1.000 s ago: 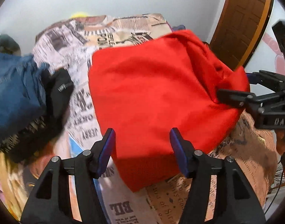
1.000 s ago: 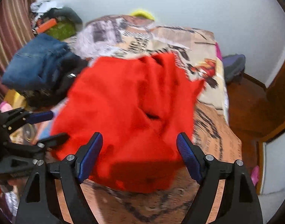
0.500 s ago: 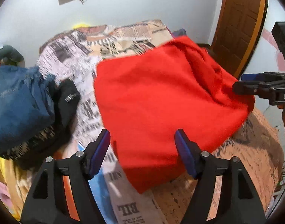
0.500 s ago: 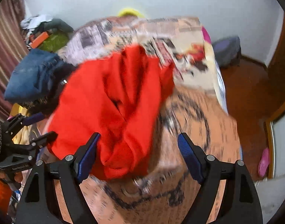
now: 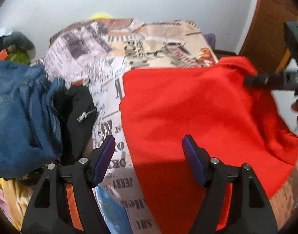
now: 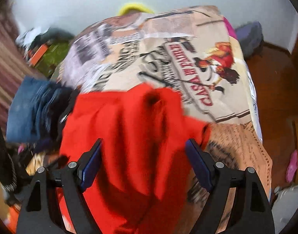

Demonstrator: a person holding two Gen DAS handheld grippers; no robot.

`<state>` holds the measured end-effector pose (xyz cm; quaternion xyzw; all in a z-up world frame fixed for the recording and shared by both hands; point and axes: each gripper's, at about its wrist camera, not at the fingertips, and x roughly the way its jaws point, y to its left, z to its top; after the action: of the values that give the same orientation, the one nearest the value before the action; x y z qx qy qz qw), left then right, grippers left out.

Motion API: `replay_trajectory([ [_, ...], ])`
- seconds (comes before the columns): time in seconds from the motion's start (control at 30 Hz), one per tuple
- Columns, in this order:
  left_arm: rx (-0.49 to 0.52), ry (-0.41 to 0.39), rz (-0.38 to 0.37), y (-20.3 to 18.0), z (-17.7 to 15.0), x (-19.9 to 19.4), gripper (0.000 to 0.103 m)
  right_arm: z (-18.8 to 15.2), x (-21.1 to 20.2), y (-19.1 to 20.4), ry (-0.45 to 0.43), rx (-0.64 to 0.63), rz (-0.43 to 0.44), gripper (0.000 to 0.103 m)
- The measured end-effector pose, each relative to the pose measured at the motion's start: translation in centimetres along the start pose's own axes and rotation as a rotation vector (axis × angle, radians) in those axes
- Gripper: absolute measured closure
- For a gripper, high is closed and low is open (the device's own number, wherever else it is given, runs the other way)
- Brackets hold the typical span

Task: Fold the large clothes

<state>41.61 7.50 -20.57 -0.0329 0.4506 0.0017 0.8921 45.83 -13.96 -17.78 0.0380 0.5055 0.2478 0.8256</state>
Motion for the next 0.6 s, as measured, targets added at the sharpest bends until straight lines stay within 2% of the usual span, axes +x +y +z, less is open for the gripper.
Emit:
replay_trajectory([
  [0.1, -0.051, 0.004, -0.053, 1.0, -0.6, 0.9, 0.031, 0.7, 0.7, -1.6, 0.019, 0.024, 0.003, 0.024],
  [0.17, -0.067, 0.004, -0.069, 1.3, -0.7, 0.8, 0.031, 0.4, 0.6, -1.4, 0.001, -0.020, -0.040, 0.024],
  [0.27, -0.054, -0.005, -0.040, 1.3, -0.7, 0.2, 0.031, 0.0, -1.1, -0.1, -0.076, -0.094, -0.099, 0.024],
  [0.37, -0.039, -0.019, 0.001, 1.5, -0.8, -0.7, 0.031, -0.5, -3.2, 0.6, -0.145, -0.089, -0.127, 0.024],
  [0.47, -0.044, -0.041, 0.011, 2.0, -1.0, -2.1, 0.031, -1.1, -5.9, 1.7, -0.262, -0.094, -0.207, 0.024],
  [0.53, -0.045, -0.055, 0.017, 2.3, -1.1, -2.9, 0.031, -1.3, -7.3, 2.1, -0.282, -0.097, -0.167, 0.022],
  [0.6, -0.044, -0.064, 0.014, 2.3, -1.1, -3.5, 0.031, -1.4, -7.7, 2.3, -0.240, -0.095, -0.091, 0.022],
])
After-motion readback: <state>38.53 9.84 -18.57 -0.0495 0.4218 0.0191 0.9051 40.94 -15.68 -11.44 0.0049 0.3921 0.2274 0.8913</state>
